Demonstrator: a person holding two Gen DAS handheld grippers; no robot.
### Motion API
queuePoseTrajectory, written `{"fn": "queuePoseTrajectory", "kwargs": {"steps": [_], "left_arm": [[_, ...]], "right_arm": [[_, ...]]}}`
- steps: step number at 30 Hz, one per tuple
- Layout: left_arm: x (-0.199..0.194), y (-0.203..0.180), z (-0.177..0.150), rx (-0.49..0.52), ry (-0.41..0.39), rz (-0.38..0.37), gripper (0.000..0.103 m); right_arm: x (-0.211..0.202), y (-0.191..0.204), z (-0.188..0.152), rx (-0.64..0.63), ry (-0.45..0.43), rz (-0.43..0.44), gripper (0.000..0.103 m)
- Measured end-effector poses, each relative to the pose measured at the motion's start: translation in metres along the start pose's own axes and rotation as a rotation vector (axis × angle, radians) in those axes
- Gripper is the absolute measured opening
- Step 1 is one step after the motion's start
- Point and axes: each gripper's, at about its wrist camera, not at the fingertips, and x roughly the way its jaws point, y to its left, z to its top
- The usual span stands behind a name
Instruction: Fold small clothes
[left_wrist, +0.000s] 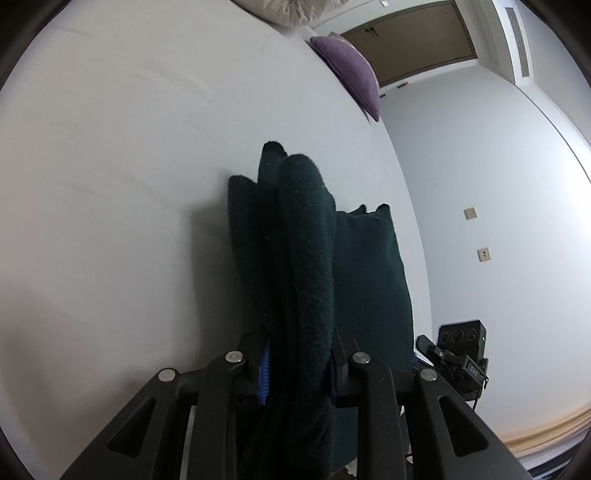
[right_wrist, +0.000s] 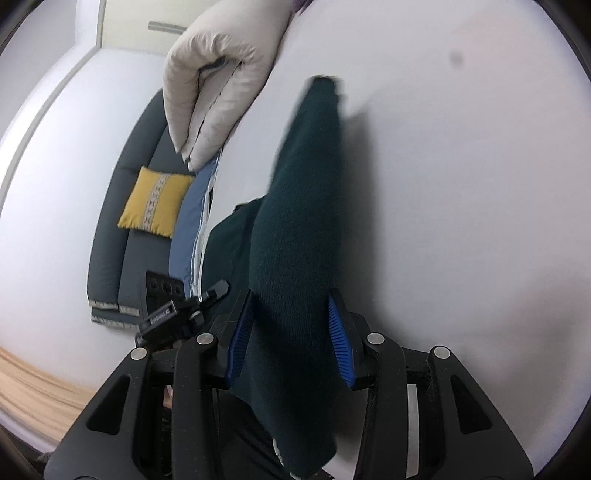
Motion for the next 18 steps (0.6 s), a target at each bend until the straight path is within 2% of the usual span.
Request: {"fn": "queuePoseTrajectory", "kwargs": {"steps": [4, 9, 13, 16, 18], "left_arm": [[0.011, 0.014, 0.001, -0.017, 0.016, 0.043, 0.03], [0.015, 0.021, -0.001, -0.059, 0.003, 0.014, 0.034], [0.018, 0.021, 0.0, -0.069, 0.002, 0.0, 0.035], [0.016, 0.027, 0.002, -0.075, -0.001, -0.015, 0.035], [0.015, 0.028, 0.0, -0.078, -0.007, -0.025, 0.036]], "right_arm": [[-0.012, -0.025, -0.007, 0.069, -0.028, -0.023, 0.035], [-0.026, -0.041, -0.019, 0.109, -0.075, -0.016, 0.035], [-0.028, -0.01, -0.023, 0.007, -0.093, 0.02, 0.035], [-0.017, 0.015, -0.024, -0.071, -0.05, 0.079, 0.037], [0.0, 0.025, -0.031, -0.115, -0.006, 0.081, 0.037]]}}
